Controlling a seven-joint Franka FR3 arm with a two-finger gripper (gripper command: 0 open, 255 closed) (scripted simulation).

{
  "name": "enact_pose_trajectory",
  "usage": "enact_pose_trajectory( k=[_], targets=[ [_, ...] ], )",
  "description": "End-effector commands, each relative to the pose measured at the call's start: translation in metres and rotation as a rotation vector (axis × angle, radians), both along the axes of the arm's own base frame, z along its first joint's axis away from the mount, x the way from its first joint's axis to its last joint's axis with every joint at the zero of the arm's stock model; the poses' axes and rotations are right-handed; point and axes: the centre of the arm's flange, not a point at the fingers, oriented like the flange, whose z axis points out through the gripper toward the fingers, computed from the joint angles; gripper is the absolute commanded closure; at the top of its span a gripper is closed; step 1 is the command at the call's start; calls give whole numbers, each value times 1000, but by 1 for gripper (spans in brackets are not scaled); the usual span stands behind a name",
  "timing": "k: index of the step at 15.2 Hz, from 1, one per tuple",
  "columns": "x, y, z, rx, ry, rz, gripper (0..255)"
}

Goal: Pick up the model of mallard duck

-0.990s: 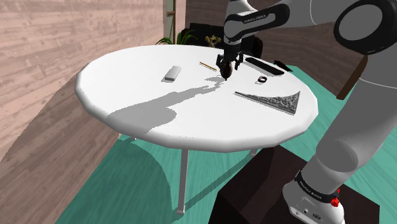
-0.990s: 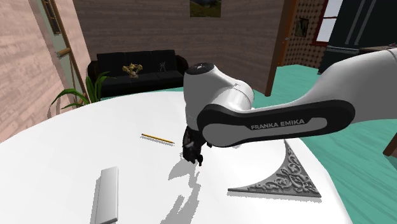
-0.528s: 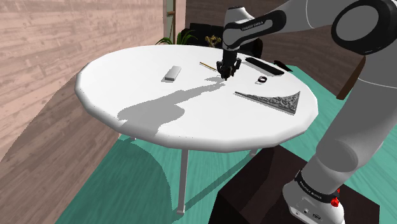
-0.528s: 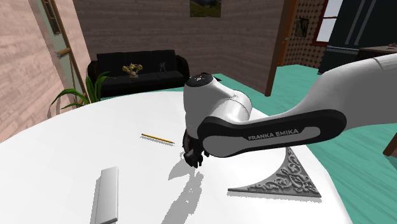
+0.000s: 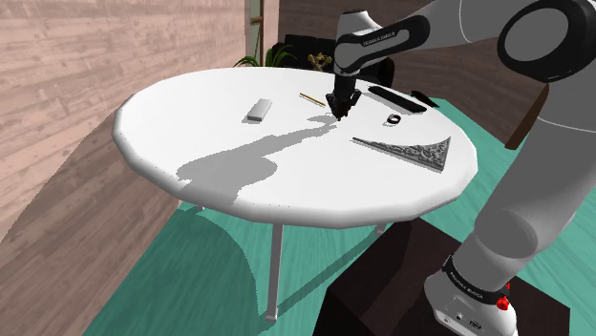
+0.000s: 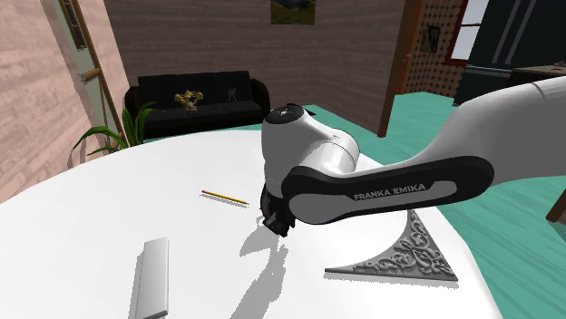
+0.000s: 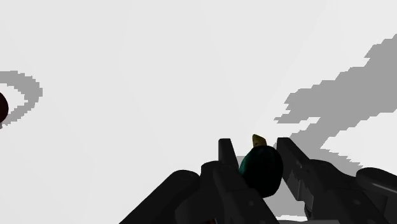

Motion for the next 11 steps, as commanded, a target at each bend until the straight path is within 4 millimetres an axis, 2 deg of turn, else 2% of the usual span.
enact_pose_trajectory(
  k=[1,11],
  targets=[
    [0,0,-1,0,1,0,255],
    [0,0,52,0,1,0,255]
  ],
)
